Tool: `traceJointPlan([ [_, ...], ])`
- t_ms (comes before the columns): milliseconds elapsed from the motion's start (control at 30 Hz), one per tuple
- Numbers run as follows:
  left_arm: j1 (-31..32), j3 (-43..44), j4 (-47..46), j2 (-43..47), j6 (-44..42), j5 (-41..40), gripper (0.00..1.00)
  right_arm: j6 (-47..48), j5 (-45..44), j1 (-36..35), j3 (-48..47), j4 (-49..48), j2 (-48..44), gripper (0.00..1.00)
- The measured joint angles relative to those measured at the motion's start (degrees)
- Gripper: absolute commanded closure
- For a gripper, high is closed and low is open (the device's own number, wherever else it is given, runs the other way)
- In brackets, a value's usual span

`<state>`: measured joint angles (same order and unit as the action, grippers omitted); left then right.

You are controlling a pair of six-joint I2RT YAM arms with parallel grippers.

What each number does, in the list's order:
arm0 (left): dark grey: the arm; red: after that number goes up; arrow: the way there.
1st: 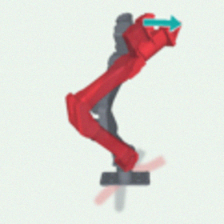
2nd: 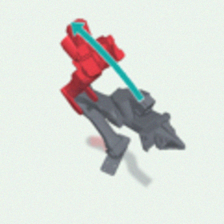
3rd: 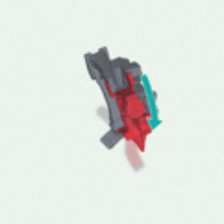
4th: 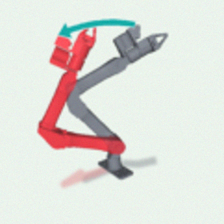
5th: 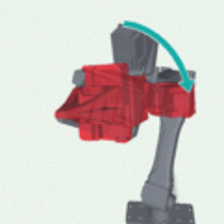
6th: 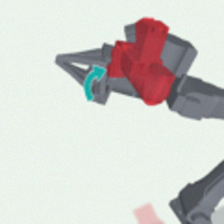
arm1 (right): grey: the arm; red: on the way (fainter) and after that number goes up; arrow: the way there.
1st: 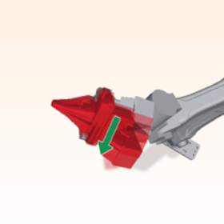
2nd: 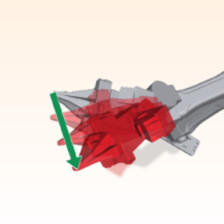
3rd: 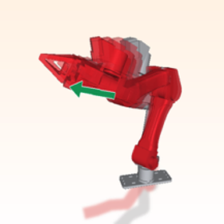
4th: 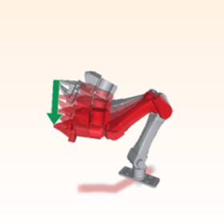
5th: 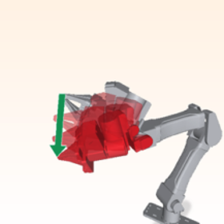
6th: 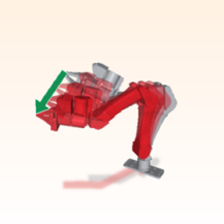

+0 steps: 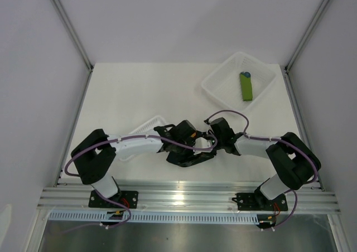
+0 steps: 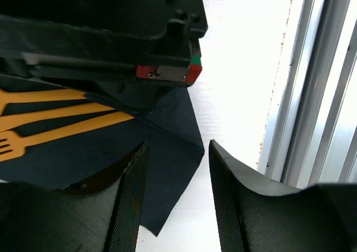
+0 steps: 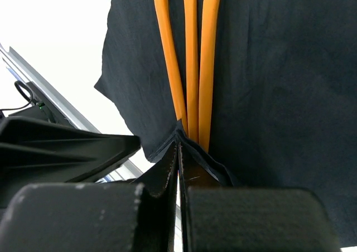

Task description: Place the utensils on the paper napkin and roll it up

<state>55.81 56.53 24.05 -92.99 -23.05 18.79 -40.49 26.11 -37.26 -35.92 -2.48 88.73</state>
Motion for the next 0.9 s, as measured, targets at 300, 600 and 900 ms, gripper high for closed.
traceJointPlan([
  [300, 0.2, 0.0, -1.1, -4.5, 2.9, -0.3, 0.51, 0.0, 0.8, 0.5, 0.4, -1.5, 0.1, 1.00],
  [600, 0.2, 2.1, -0.8, -7.1, 5.2, -0.6, 0.52, -0.1, 1.4, 1.1, 1.4, -2.3, 0.3, 1.00],
  [900, 0.0, 2.0, -0.6, -6.5, 5.6, -0.6, 0.51, -0.4, 1.3, 2.2, 1.7, -2.1, 0.3, 1.00],
])
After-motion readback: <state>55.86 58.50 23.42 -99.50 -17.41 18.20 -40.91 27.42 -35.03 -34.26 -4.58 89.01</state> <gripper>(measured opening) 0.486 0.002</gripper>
